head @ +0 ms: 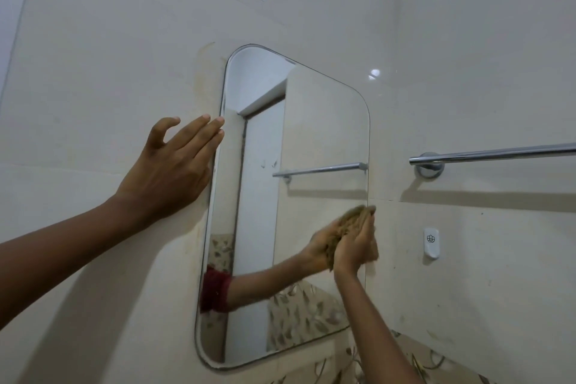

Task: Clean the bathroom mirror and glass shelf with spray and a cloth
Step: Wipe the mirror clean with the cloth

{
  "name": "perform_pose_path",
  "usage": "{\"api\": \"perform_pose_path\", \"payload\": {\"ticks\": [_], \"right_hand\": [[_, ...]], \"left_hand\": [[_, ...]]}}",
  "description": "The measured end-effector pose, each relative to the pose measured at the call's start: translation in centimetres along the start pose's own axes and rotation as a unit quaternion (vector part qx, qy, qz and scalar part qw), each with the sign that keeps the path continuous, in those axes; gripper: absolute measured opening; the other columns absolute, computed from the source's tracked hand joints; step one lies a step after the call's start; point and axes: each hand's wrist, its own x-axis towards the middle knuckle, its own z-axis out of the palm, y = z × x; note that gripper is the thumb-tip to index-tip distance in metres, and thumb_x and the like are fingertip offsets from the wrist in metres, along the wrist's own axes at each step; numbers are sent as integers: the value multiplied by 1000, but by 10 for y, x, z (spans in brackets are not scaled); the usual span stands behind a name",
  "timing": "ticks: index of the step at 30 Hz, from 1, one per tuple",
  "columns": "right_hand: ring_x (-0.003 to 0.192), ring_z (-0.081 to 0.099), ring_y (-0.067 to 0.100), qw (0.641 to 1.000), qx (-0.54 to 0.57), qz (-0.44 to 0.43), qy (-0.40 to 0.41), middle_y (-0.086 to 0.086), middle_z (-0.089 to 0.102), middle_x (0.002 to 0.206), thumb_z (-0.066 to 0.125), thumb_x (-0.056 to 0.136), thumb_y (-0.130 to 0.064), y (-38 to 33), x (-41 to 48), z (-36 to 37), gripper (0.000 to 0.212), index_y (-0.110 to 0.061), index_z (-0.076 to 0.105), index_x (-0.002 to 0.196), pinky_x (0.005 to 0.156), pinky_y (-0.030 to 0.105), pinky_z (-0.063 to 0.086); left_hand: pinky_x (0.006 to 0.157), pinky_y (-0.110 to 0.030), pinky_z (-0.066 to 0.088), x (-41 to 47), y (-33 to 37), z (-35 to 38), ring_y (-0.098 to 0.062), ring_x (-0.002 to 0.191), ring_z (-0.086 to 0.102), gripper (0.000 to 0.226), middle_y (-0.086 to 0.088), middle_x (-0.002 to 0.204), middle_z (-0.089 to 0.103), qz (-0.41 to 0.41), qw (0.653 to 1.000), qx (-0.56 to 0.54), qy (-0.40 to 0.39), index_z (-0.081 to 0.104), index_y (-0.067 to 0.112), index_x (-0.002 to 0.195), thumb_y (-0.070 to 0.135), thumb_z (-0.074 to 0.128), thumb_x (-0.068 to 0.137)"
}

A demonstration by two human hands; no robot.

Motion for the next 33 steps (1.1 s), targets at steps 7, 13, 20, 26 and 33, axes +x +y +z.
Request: {"api": "perform_pose_path", "payload": {"ticks": [7, 13, 20, 26, 33], "right_hand": [[106, 55, 28, 996, 27, -58, -56, 7, 58, 107, 25, 94, -19, -137, 126, 61, 35, -15, 55, 110, 98, 41, 40], [83, 54, 18, 988, 67, -131, -41, -1, 54, 82, 33, 91, -31, -208, 117, 87, 29, -22, 51, 70, 88, 47, 46], [139, 31, 28, 923, 180, -268, -208, 14, 40, 146, 30, 90, -4, -240, 24, 89, 48, -8, 44, 136, 115, 50, 21], [146, 11, 23, 888, 161, -350, -251, 11, 29, 153, 30, 86, 2, -229, -22, 84, 56, -8, 37, 140, 119, 38, -1], [144, 22, 25, 847, 56, -476, -232, 7, 35, 151, 39, 91, -14, -216, -23, 71, 49, -11, 38, 140, 116, 56, 10]], "left_hand": [[105, -43, 16, 0, -1, 1, -27, 131, 43, 45, -15, 142, 45, 2, 1000, 9, -8, 47, 1, 130, 21, 25, 96], [104, -42, 17, 1, -1, 1, -27, 130, 45, 45, -15, 140, 47, 5, 1000, 9, -4, 49, 1, 129, 20, 26, 96], [102, -44, 20, 1, -1, 0, -30, 128, 46, 43, -14, 141, 47, -1, 1000, 7, 8, 50, 1, 127, 18, 29, 93], [102, -46, 20, 1, -1, 0, -33, 130, 38, 47, -17, 144, 42, -25, 999, 0, 25, 42, 1, 134, 16, 30, 90], [102, -45, 20, 1, -2, 1, -34, 131, 37, 52, -18, 143, 41, -49, 999, -4, 10, 31, 3, 140, 18, 23, 91]]}}
